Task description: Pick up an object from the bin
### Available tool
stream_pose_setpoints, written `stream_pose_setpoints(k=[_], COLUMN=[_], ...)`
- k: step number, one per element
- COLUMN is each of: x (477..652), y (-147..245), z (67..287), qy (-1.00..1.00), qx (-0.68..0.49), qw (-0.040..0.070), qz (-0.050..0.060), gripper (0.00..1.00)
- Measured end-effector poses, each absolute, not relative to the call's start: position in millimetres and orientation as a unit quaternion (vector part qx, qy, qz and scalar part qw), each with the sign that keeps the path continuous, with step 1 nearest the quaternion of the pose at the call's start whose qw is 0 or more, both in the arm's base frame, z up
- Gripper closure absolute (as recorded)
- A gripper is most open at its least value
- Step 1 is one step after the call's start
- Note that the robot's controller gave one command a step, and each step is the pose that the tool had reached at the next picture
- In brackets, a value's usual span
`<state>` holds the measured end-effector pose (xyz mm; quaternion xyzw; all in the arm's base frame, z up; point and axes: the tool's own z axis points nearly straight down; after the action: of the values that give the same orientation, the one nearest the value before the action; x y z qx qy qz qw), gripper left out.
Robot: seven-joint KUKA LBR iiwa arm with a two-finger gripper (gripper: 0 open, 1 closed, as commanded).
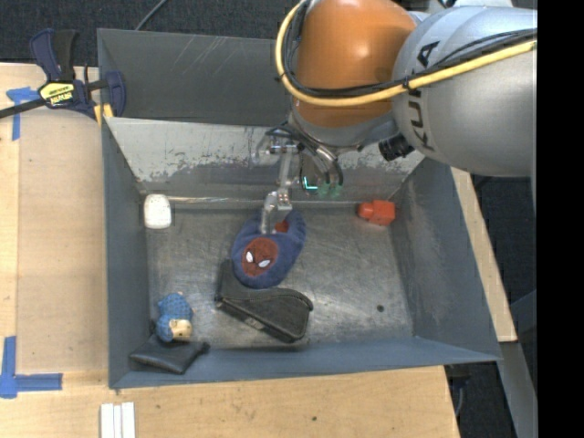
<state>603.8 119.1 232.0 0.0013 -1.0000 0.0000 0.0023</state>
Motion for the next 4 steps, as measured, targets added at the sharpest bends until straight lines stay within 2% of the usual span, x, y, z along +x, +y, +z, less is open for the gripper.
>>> stream_pose_setpoints(k=[1, 2, 3, 4], x=[585.5, 591.0, 602.0, 612.8], y=[114.8, 124.8, 131.4, 141.8], z=[98.7, 116.3, 117.0, 77.8], qy=[-0.967, -0.906, -0.77, -0.585], qx=[0.255, 0.422, 0.638, 0.811], qw=[-0.007, -0.003, -0.003, 0.002], qz=[0.0, 0.0, 0.0, -0.001], gripper=[0.0, 0.0, 0.0, 0.0])
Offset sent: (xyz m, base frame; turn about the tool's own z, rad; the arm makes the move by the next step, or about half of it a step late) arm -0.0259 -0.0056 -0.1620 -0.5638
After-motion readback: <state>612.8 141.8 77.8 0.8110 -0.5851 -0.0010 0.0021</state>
